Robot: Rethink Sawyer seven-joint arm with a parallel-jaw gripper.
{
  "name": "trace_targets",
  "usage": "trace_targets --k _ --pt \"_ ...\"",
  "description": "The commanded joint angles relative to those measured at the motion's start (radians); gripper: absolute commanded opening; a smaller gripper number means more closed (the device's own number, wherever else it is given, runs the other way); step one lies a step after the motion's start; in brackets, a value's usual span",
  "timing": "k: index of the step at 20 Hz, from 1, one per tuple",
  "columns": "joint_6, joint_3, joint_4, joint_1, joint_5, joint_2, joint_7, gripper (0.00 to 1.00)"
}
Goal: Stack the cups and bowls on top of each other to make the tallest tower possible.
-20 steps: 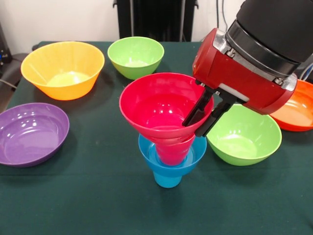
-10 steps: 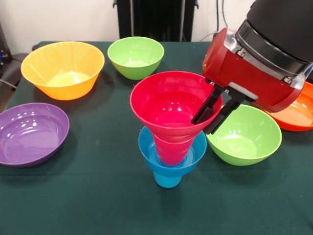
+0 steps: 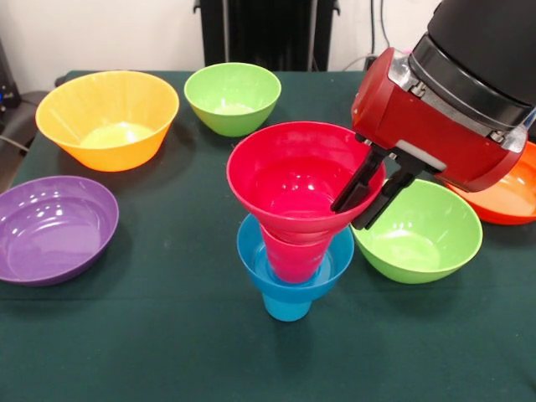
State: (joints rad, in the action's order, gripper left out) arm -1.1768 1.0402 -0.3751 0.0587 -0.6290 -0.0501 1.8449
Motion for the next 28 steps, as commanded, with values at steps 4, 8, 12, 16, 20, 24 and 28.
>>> trace_targets --k 4,8,12,16,20,24,28 --pt "-0.046 -0.096 -0.118 0.029 0.087 0.003 0.046 0.0" --pt "-0.053 -0.092 -0.115 0.028 0.081 -0.001 0.049 0.0" --pt "-0.058 -0.089 -0.112 0.029 0.073 -0.007 0.062 0.0" --pt "-0.056 -0.085 -0.117 0.029 0.078 -0.007 0.066 0.0" --pt "-0.043 -0.089 -0.143 0.037 0.091 0.002 0.058 0.0" --pt "-0.032 -0.084 -0.15 0.043 0.095 -0.003 0.065 0.0" --pt "-0.045 -0.068 -0.129 0.039 0.087 -0.017 0.08 0.0"
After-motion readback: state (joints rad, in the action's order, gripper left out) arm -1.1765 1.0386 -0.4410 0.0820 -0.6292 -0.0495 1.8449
